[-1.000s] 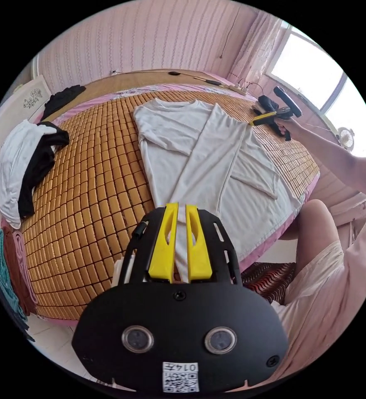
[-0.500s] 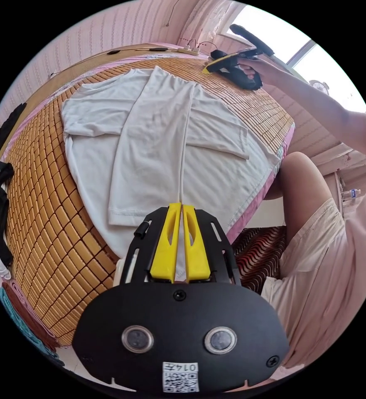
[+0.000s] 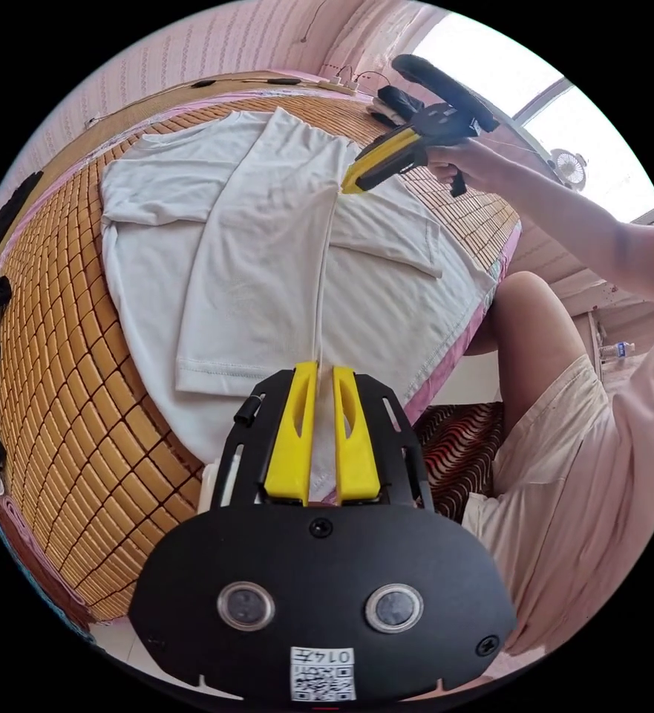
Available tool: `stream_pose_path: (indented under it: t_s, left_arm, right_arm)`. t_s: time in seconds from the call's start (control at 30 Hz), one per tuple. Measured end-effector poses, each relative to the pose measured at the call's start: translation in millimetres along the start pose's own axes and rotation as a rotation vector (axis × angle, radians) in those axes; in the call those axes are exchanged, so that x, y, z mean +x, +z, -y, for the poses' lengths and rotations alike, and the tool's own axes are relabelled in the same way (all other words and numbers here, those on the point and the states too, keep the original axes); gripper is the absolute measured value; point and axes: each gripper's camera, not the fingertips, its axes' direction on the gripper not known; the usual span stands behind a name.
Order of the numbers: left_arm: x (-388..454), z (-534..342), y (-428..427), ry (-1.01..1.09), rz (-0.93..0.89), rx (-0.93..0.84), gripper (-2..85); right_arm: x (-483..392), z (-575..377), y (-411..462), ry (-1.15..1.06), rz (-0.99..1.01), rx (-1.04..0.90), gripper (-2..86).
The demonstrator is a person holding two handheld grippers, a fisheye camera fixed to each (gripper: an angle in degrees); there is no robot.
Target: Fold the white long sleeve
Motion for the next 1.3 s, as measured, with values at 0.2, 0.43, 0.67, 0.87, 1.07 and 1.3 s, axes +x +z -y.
stream_pose_path:
  t_s: [0.2, 0.43, 0.67, 0.87, 1.07, 1.3]
  left_arm:
    - [-55.1, 7.0, -56.9, 0.028, -0.228, 0.075, 6.3]
    - [-199.8, 71.2, -116.3, -0.173, -0.048, 0.350, 4.9]
    - [-319.5, 148.0, -85.2, -0.466, 0.012, 0.479, 8.3]
    - [-346.8, 185.2, -47.3, -0.532, -0.046, 0.373, 3.9]
    - [-340.9, 180.7, -68.1, -0.522, 0.043, 0.431, -0.8]
    - [-294.5, 138.6, -144.7, -0.360, -0.121, 0.669, -1.0]
  right_arm:
    - [85.2, -9.6, -37.2, 0.191, -0.080, 0.152, 7.4]
    - [180.5, 13.8, -20.4, 0.401, -0.136, 0.168, 10.7]
    - [221.7, 8.9, 11.4, 0.494, -0.093, 0.182, 10.2]
    - [241.4, -19.1, 16.8, 0.556, -0.068, 0.246, 3.3]
    - [267.2, -63.7, -28.2, 0.658, 0.040, 0.431, 0.5]
    - [211.3, -136.8, -107.0, 0.481, 0.184, 0.626, 0.8]
